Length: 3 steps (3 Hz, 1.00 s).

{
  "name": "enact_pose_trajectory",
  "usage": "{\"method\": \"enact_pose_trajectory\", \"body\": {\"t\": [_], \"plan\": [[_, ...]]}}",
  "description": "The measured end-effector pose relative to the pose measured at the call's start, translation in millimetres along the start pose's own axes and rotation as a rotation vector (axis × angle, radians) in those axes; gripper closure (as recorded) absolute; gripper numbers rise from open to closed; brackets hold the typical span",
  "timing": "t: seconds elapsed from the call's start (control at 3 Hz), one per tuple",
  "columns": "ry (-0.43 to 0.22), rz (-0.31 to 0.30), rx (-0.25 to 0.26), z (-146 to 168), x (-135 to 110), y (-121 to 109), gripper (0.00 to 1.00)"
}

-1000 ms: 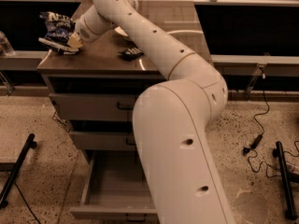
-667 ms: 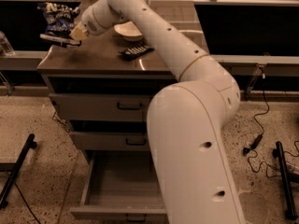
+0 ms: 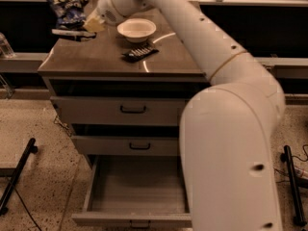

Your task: Place blue chip bag into bottom drawer

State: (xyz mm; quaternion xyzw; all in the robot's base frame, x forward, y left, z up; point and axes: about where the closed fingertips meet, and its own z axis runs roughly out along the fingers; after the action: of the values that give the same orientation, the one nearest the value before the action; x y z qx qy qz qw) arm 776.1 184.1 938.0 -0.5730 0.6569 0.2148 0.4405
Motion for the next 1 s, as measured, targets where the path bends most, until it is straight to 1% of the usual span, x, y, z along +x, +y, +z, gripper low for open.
{"method": "enact_pose_trajectory", "body": {"t": [0.33, 0.67, 1.0], "plan": [[0.066, -0.062, -0.032, -53.5, 39.8, 18.3, 1.00], [0.065, -0.061, -0.032, -53.1, 39.7, 18.5, 1.00], [0.090, -0.086, -0.060, -55.1, 46.9, 21.5, 1.00]]}}
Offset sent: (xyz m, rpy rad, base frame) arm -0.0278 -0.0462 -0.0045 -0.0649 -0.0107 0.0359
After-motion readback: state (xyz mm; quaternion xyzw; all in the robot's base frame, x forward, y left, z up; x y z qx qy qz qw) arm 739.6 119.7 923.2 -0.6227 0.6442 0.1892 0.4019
